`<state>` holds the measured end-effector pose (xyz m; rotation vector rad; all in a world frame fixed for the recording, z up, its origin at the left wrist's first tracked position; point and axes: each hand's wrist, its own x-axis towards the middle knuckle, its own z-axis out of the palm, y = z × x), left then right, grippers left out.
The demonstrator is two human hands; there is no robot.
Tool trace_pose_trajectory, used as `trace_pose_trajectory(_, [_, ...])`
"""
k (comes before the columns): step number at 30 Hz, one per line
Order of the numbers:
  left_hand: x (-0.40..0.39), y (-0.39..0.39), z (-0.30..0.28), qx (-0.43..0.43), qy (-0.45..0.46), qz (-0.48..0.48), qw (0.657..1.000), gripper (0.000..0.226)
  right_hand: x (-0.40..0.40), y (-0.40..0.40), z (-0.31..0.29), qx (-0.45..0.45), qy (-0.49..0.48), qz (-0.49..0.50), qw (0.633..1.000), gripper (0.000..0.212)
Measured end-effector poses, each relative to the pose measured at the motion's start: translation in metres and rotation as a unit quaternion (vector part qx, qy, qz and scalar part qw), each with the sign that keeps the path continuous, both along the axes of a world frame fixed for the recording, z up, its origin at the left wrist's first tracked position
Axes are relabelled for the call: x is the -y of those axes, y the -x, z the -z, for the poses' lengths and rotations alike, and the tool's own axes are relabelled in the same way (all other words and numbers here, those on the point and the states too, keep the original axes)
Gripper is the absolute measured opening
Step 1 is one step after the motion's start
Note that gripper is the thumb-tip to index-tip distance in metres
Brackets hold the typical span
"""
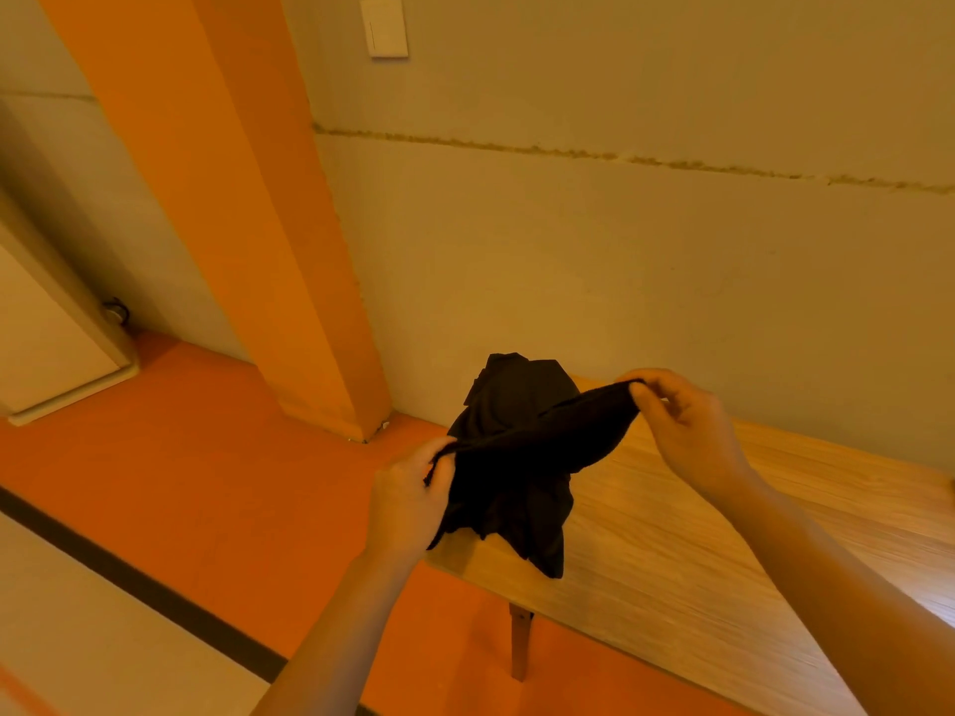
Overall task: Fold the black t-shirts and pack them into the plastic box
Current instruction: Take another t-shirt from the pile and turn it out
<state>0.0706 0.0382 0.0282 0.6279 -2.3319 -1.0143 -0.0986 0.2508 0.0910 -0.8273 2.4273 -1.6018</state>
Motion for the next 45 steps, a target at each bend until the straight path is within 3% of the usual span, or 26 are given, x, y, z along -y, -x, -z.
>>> trace_pose_trajectory(4, [-0.016,0.023,-0.022,-0.023,0.029,0.103,0.994,0.021,0.017,-0.016,0.003,-0.042,-0.037,-0.099,0.994,0.024])
trace_pose_trajectory(8, [-0.027,0.038,-0.037,-0.057,0.031,0.143,0.988,0.016,0.034,-0.029,0.009,-0.071,-0.057,-0.168,0.982,0.032])
trace_pose_trajectory(17, [-0.028,0.037,-0.037,-0.093,0.030,0.109,0.989,0.008,0.042,-0.040,0.015,-0.022,-0.025,-0.127,0.991,0.025])
trace_pose_trajectory(23, [-0.024,0.035,-0.014,-0.027,-0.015,0.100,0.994,0.016,0.035,-0.028,0.005,-0.042,0.002,-0.115,0.993,0.020])
trace_pose_trajectory(27, [-0.019,0.025,0.002,-0.003,-0.083,0.059,0.995,0.018,0.024,-0.013,-0.005,-0.036,0.033,-0.079,0.996,0.029])
trace_pose_trajectory(30, [-0.012,0.013,0.006,-0.003,-0.093,0.033,0.995,0.018,0.011,0.003,-0.004,-0.038,0.009,-0.039,0.998,0.021])
trace_pose_trajectory(37, [0.003,0.004,0.010,0.026,0.037,0.008,0.999,0.016,-0.001,0.015,0.001,-0.035,-0.001,0.002,0.999,0.025])
trace_pose_trajectory(45, [0.010,0.001,0.012,0.013,0.044,0.035,0.998,0.019,-0.008,0.022,0.007,-0.016,-0.018,0.031,0.999,0.014])
